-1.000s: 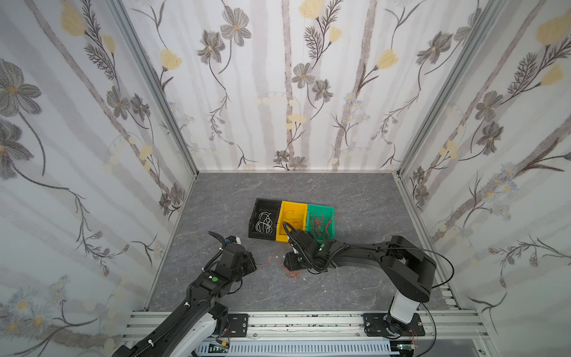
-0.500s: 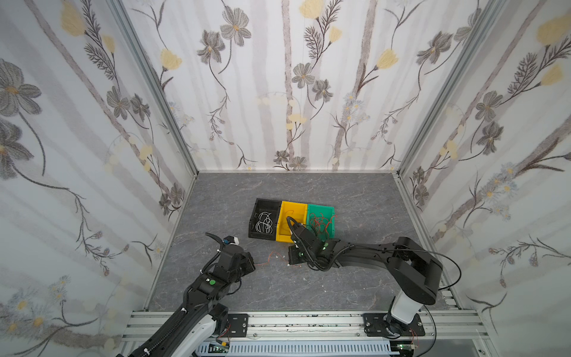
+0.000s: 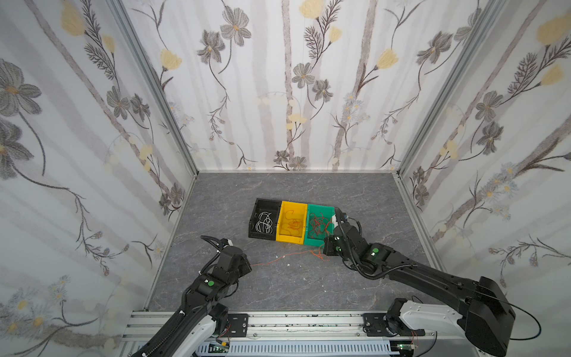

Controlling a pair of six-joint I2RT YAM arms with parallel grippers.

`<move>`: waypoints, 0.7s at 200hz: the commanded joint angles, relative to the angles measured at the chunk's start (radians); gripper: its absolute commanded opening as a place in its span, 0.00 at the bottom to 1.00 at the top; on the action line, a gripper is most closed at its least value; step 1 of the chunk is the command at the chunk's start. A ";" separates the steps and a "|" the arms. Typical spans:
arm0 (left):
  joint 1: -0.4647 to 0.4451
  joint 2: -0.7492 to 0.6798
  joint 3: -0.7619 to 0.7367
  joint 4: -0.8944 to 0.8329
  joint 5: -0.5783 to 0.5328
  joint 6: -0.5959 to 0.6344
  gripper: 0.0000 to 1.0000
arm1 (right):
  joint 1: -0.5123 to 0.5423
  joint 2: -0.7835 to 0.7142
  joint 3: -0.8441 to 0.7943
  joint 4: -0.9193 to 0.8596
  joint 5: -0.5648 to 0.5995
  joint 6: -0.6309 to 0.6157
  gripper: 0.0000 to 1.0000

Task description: Untangle the cables

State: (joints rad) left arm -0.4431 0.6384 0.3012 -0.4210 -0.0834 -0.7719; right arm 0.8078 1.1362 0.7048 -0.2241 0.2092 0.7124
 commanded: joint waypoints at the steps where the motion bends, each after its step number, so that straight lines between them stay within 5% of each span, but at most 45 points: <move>1: 0.001 0.003 0.010 -0.008 -0.032 -0.017 0.00 | -0.057 -0.070 -0.030 -0.078 0.040 -0.017 0.00; 63: 0.004 -0.021 0.031 -0.045 -0.058 -0.010 0.00 | -0.204 -0.259 -0.093 -0.198 0.054 -0.048 0.00; 140: 0.003 0.108 0.184 0.096 0.146 0.064 0.00 | -0.211 -0.247 0.005 -0.102 -0.225 -0.104 0.00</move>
State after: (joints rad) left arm -0.4397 0.6930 0.4129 -0.4110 -0.0273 -0.7589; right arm 0.5945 0.8780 0.6559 -0.3817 0.0917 0.6422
